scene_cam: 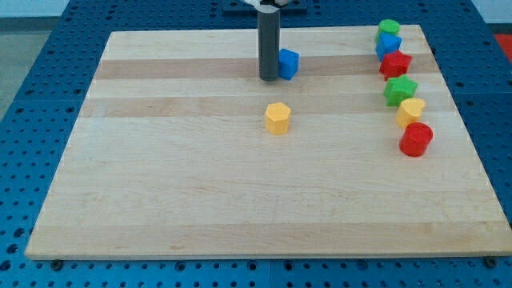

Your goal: Slide red circle towards bottom center

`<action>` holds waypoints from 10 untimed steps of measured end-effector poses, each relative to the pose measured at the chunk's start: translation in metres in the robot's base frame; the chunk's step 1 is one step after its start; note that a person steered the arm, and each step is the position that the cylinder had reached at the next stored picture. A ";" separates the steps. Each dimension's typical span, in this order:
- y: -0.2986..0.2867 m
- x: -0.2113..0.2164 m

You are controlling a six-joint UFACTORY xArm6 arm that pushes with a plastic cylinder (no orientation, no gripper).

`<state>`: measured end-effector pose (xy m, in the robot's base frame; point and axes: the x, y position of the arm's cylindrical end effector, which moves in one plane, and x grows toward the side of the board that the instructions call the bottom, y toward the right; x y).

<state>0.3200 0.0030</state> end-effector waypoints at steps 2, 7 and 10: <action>0.019 0.064; 0.168 0.194; 0.224 0.149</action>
<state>0.4695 0.2274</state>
